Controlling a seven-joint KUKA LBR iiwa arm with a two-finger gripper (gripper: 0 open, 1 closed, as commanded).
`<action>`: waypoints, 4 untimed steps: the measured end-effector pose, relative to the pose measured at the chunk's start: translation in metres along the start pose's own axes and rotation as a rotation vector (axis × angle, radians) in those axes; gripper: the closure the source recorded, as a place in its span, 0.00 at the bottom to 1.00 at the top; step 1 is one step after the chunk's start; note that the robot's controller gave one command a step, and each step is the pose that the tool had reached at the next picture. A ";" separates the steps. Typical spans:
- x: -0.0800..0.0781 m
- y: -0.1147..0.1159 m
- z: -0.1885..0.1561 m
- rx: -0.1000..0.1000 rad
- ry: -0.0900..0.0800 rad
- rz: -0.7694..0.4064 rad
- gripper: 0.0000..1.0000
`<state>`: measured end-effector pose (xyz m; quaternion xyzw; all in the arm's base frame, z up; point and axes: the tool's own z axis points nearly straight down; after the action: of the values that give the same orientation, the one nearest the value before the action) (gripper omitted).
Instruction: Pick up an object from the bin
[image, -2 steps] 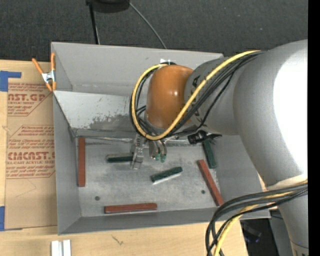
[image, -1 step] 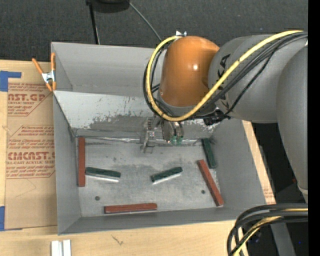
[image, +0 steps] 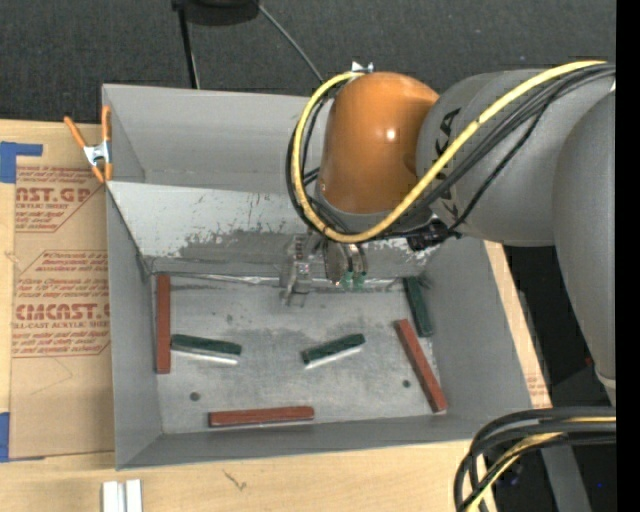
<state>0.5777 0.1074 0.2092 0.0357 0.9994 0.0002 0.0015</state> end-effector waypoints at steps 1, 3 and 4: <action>-0.008 0.022 0.064 0.000 0.003 0.003 0.00; 0.014 0.048 0.093 0.000 -0.006 -0.169 0.00; -0.001 0.064 0.139 -0.002 -0.001 -0.354 1.00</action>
Offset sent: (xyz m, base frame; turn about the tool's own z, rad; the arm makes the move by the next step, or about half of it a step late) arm 0.0000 0.0000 0.0000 0.0000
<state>0.5835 0.1712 0.0704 -0.1408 0.9900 0.0009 0.0018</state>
